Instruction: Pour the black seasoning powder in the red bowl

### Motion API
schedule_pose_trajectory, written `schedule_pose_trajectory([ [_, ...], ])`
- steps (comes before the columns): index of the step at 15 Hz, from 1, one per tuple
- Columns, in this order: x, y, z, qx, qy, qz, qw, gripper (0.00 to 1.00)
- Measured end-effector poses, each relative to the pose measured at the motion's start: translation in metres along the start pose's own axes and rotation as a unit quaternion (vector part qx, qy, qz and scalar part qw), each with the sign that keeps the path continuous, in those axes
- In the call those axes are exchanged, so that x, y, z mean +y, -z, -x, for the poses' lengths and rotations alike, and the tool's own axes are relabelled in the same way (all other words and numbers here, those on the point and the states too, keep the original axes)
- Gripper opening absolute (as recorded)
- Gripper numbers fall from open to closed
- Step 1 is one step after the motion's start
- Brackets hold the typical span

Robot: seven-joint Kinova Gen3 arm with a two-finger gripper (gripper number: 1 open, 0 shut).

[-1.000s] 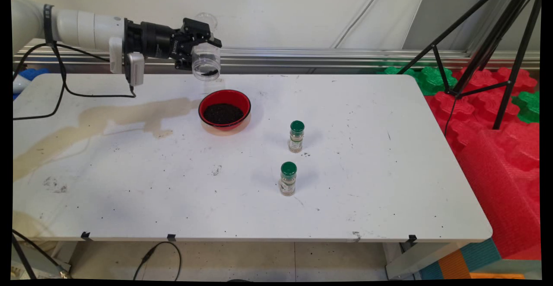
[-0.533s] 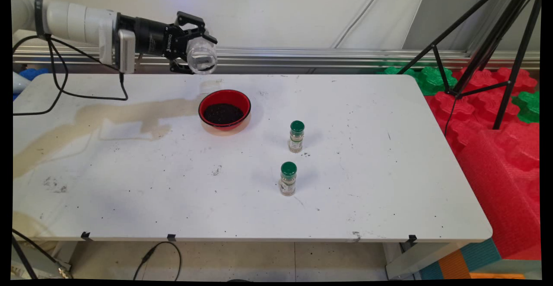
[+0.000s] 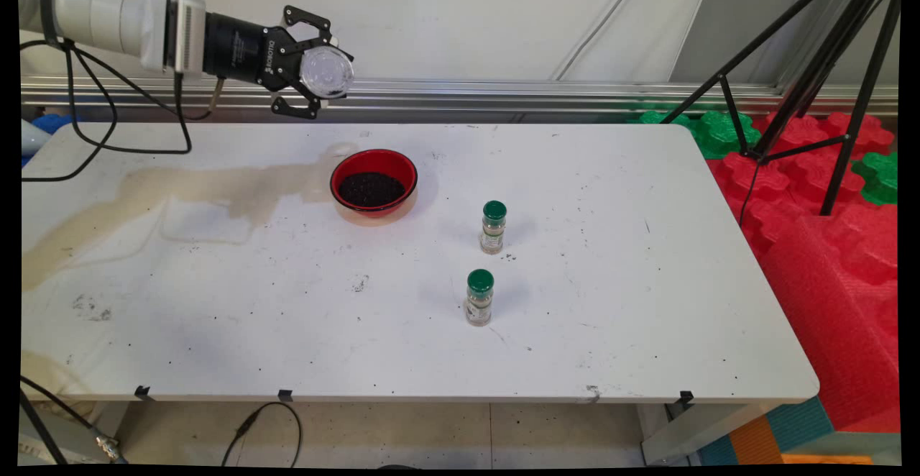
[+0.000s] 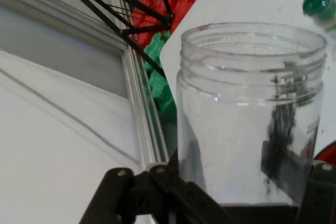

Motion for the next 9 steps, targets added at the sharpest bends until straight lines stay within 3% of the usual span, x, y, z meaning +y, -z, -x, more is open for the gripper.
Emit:
schedule_pose_trajectory([
  [4, -0.011, 0.011, -0.004, 0.021, 0.108, 0.009, 0.9939, 0.00],
  [6, -0.016, 0.016, -0.006, 0.032, 0.159, 0.013, 0.9867, 0.00],
  [9, -0.023, 0.025, -0.009, 0.049, 0.233, 0.020, 0.9710, 0.00],
])
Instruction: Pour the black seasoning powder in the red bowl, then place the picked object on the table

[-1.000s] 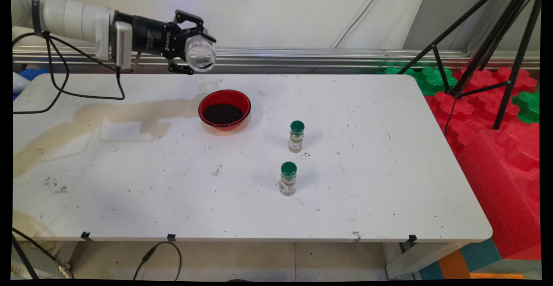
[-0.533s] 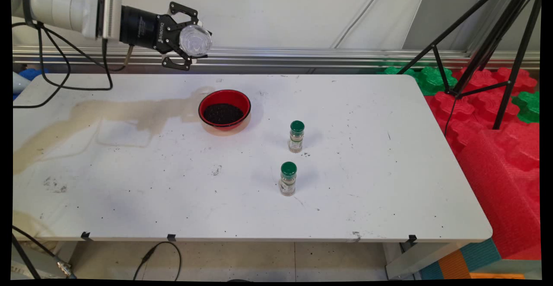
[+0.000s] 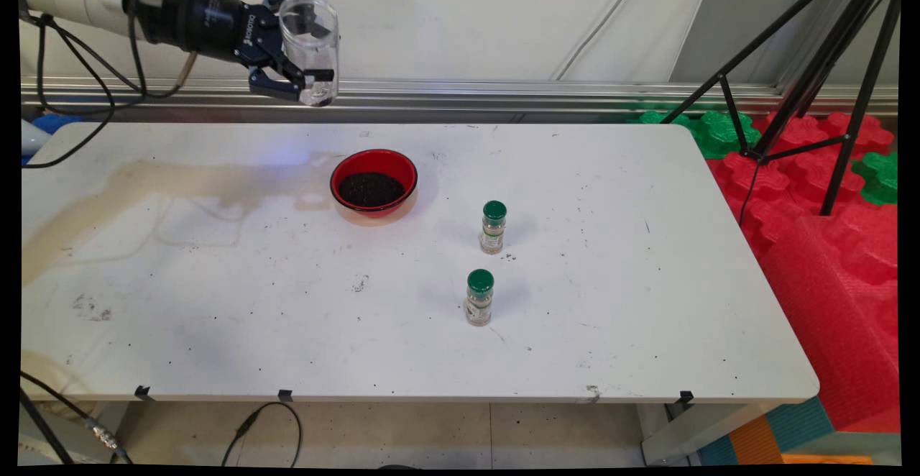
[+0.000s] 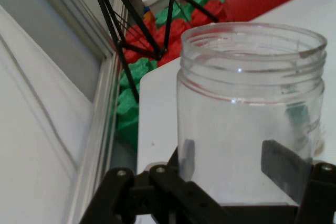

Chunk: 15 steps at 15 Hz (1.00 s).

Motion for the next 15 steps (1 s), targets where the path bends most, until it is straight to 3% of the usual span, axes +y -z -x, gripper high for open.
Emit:
schedule_pose_trajectory([
  [3, -0.002, 0.008, -0.007, 0.018, 0.066, 0.011, 0.9976, 0.00],
  [6, 0.000, 0.016, -0.016, 0.044, 0.129, 0.033, 0.9901, 0.00],
  [15, 0.024, 0.019, -0.021, 0.090, 0.203, 0.098, 0.9700, 0.00],
])
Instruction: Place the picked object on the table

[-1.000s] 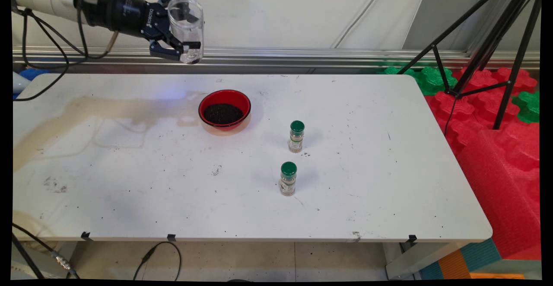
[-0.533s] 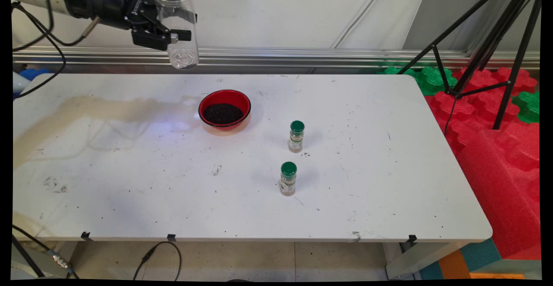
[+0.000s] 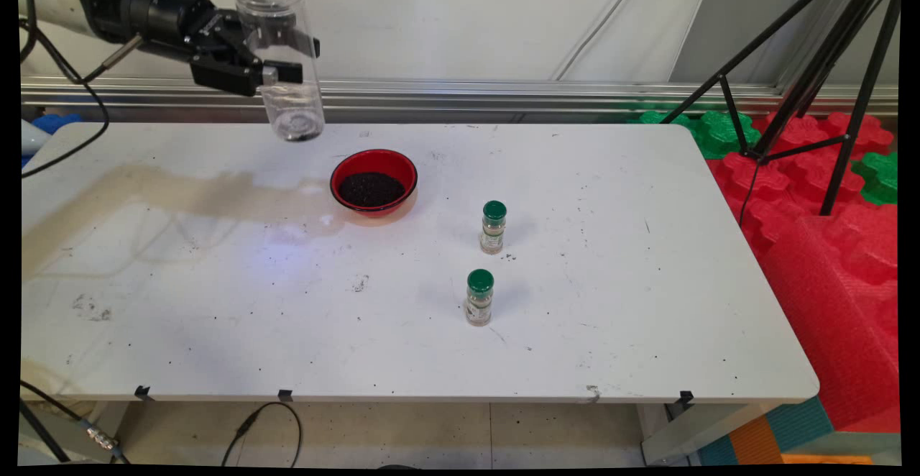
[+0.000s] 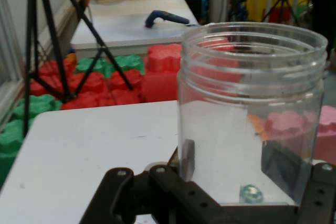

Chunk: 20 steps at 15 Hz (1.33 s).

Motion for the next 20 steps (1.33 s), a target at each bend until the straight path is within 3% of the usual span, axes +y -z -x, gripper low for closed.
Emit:
schedule_pose_trajectory([
  [4, 0.015, -0.010, 0.019, 0.006, 0.025, 0.023, 0.9994, 0.00],
  [10, 0.036, -0.032, 0.061, 0.002, 0.051, 0.039, 0.9979, 0.00],
  [20, 0.052, -0.075, 0.129, -0.013, 0.063, 0.033, 0.9974, 0.00],
])
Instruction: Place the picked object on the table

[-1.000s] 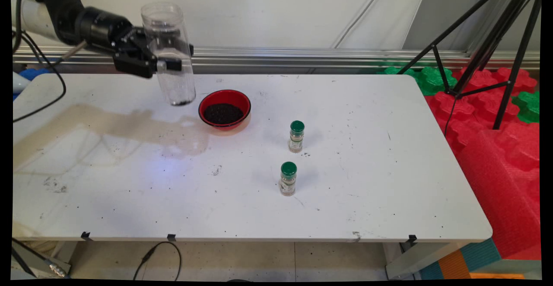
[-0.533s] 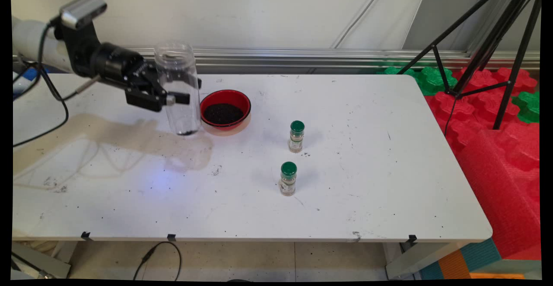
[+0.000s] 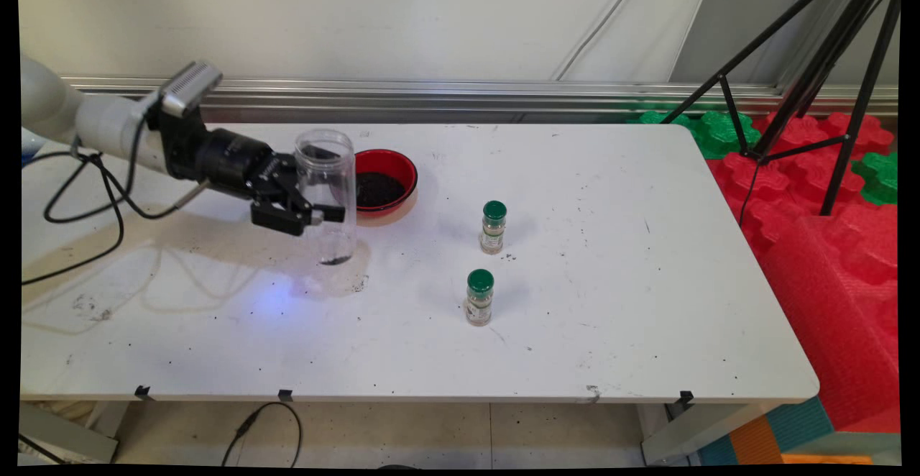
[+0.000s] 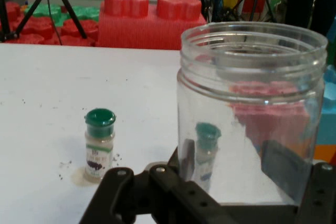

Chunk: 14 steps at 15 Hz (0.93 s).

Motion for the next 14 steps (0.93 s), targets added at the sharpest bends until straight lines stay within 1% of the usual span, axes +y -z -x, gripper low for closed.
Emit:
schedule_pose_trajectory([
  [4, -0.003, -0.017, 0.025, -0.005, -0.002, -0.005, 1.0000, 0.00],
  [7, -0.005, -0.028, 0.040, -0.007, -0.004, -0.008, 0.9999, 0.00],
  [14, -0.007, -0.045, 0.061, -0.010, -0.007, -0.017, 0.9998, 0.00],
])
